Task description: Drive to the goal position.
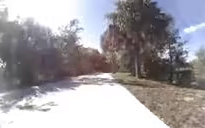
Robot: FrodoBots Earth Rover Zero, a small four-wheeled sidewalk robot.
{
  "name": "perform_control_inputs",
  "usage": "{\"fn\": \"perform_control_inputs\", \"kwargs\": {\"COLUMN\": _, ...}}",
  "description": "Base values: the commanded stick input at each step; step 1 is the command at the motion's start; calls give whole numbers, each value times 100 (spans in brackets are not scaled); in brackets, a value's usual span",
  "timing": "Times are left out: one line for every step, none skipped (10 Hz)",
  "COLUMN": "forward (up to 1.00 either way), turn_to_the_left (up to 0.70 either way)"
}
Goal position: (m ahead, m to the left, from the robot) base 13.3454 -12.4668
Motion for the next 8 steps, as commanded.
{"fn": "perform_control_inputs", "kwargs": {"forward": 85, "turn_to_the_left": 0}}
{"fn": "perform_control_inputs", "kwargs": {"forward": 85, "turn_to_the_left": 0}}
{"fn": "perform_control_inputs", "kwargs": {"forward": 85, "turn_to_the_left": 0}}
{"fn": "perform_control_inputs", "kwargs": {"forward": 85, "turn_to_the_left": 0}}
{"fn": "perform_control_inputs", "kwargs": {"forward": 85, "turn_to_the_left": 0}}
{"fn": "perform_control_inputs", "kwargs": {"forward": 85, "turn_to_the_left": 0}}
{"fn": "perform_control_inputs", "kwargs": {"forward": 85, "turn_to_the_left": 0}}
{"fn": "perform_control_inputs", "kwargs": {"forward": 85, "turn_to_the_left": 0}}
